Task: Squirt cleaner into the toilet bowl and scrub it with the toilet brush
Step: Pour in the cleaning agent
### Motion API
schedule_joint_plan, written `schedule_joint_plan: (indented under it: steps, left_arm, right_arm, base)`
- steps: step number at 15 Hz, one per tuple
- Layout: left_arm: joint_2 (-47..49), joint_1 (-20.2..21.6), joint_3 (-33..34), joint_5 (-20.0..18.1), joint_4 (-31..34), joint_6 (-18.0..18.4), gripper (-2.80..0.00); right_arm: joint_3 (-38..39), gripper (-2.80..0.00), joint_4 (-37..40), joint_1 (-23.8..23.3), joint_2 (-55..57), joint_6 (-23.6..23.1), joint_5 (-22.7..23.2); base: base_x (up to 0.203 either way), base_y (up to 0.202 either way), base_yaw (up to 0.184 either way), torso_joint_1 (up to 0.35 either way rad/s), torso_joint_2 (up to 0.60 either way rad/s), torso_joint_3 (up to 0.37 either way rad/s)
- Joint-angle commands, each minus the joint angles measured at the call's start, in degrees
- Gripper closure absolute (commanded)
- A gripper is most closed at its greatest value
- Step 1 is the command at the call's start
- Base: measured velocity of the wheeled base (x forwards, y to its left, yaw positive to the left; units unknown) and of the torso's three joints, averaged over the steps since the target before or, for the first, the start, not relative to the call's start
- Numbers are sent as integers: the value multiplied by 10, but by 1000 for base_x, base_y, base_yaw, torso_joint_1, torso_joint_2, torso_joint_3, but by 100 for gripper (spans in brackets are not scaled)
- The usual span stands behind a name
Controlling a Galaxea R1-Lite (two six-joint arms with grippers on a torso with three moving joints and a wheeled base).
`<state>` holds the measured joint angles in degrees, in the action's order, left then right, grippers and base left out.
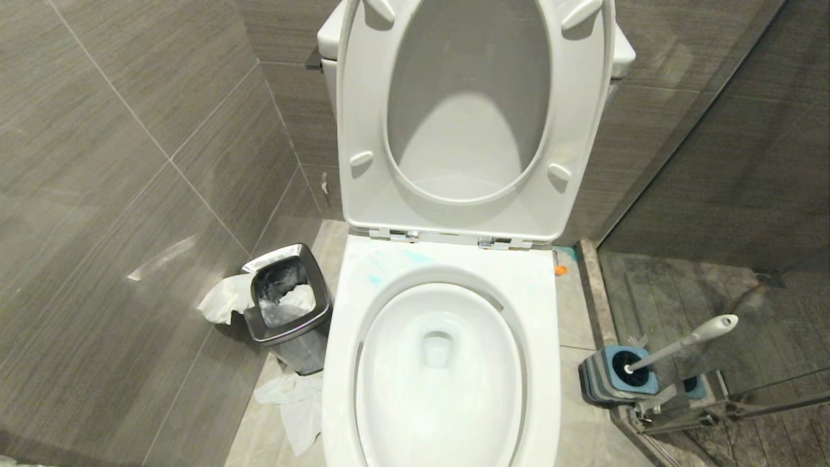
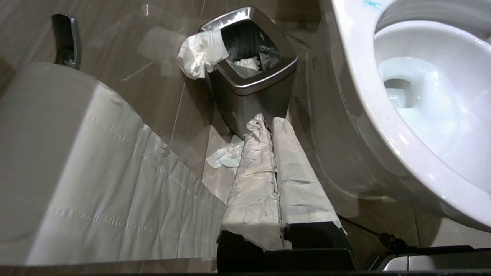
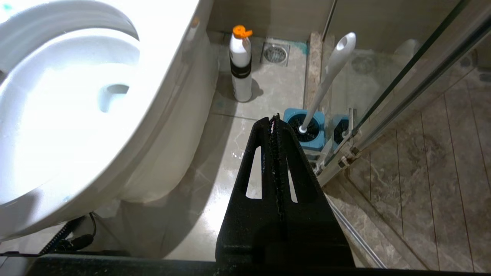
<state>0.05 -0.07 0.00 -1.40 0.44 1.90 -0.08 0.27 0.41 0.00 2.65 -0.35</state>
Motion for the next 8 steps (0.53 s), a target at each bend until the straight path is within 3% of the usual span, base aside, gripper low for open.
schedule_joint_plan:
  steps: [1,8]
  left_arm:
    - [0,0,1,0,0,0,0]
    - [0,1,1,0,-1,-1,0]
  right_arm:
    - [0,0,0,0,0,0,0]
    - [0,0,0,0,0,0,0]
  base:
    - [0,0,0,7,3,-189]
    - [0,0,0,3,3,-197]
